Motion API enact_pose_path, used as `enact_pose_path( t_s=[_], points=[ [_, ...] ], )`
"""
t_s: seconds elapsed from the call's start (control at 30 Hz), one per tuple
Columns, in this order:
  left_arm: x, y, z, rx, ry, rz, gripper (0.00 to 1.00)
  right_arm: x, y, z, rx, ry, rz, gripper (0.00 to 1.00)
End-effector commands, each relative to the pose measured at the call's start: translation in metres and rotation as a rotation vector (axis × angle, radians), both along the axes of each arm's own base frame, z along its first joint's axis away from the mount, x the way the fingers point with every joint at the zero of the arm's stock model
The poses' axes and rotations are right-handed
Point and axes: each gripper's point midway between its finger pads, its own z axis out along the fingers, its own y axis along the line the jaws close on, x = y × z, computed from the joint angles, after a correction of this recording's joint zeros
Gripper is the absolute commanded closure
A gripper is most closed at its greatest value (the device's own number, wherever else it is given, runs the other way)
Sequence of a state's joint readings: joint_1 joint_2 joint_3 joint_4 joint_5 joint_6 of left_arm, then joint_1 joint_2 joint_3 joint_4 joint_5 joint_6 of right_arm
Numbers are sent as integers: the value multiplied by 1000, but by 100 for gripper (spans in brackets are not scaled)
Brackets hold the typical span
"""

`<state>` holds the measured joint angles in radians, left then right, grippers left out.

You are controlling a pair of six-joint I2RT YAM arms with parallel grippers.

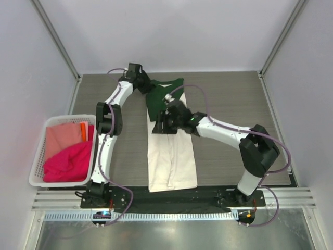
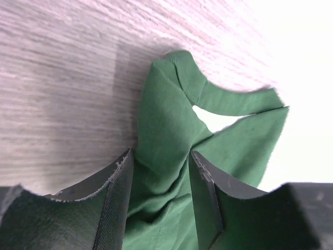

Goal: Fold and stack the t-shirts
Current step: Fold the tshirt

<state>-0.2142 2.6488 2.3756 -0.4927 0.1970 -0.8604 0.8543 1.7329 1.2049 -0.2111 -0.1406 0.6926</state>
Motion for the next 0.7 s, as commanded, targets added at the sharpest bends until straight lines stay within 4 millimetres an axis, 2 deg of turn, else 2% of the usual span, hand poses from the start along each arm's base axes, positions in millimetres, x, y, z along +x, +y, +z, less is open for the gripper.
enact_pose_path(
  t_s=[0.0,0.07,0.1,0.13,0.17,0.2,0.23,0.27,0.33,0.37,0.4,0.43,0.47,0.5,0.53,0.57,0.6,0.63,0.67],
  points=[
    [8,-1,-5,-129,12,-9,52,43,-44,39,70,-38,-47,44],
    [13,2,3,-146,-22,-11,50,64,-74,34,41,-55,-93,44],
    [14,3,8,-147,-39,-19,44,70,-85,33,35,-57,-112,44],
    [19,4,29,-160,-96,-27,39,75,-93,29,29,-52,-121,43],
    [18,5,33,-163,-104,-30,30,78,-99,26,35,-36,-122,43],
    [20,5,43,-166,-134,-34,25,94,-114,27,49,-38,-159,41],
    [21,7,50,-167,-149,-33,22,101,-118,18,53,-17,-165,38],
    [21,7,66,-170,-174,-39,20,110,-122,18,70,-13,-175,36],
    [19,6,75,-175,-180,-44,18,137,-129,14,91,-23,-195,31],
    [16,7,91,-177,-200,-46,19,146,-132,12,87,-26,-205,31],
    [9,9,86,-168,-180,-48,19,154,-134,7,89,-19,-208,31],
    [5,10,89,-168,-187,-61,19,172,-140,14,104,-35,-227,31],
    [-1,11,112,-175,-223,-83,21,180,-143,-6,97,3,-235,31],
    [-13,14,95,-162,-189,-94,21,192,-142,1,137,-5,-238,31],
    [-19,17,95,-155,-184,-93,21,203,-150,-2,152,2,-261,32],
    [-25,22,93,-141,-178,-85,22,210,-154,-17,158,33,-277,33],
    [-31,24,110,-134,-207,-82,22,223,-155,-11,183,3,-283,33],
    [-45,27,92,-116,-164,-78,23,230,-159,-13,198,13,-296,34],
    [-51,29,90,-111,-156,-73,24,237,-161,-25,196,31,-304,35]
  ],
)
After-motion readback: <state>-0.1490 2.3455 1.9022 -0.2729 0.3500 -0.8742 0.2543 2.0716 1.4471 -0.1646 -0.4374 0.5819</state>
